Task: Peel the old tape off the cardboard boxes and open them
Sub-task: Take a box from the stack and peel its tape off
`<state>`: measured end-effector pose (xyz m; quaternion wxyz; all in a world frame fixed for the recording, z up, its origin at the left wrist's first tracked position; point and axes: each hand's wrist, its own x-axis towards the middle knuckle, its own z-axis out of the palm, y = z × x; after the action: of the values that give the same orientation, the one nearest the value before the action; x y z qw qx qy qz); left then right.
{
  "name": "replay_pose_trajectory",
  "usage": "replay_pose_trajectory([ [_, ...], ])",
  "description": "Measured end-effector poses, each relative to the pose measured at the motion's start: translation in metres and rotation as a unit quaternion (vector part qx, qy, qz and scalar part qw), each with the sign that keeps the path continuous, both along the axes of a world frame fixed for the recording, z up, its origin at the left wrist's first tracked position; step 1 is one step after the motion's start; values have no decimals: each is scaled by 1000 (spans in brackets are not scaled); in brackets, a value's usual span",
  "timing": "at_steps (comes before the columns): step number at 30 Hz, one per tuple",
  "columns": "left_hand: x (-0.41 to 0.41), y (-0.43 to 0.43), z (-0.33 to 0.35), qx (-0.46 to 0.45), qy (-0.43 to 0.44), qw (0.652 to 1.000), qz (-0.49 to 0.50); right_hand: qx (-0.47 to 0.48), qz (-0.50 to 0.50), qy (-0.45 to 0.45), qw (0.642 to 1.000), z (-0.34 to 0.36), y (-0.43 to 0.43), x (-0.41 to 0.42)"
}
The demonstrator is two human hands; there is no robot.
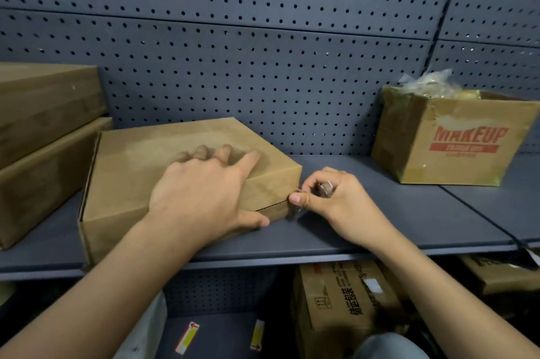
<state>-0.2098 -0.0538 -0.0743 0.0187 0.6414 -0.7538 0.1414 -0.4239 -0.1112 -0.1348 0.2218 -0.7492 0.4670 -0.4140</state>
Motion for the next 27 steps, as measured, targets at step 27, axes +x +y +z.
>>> replay_pose_trajectory([
  [27,31,16,1,4,-2,996,-92,92,-49,-185,977,7,-19,-26],
])
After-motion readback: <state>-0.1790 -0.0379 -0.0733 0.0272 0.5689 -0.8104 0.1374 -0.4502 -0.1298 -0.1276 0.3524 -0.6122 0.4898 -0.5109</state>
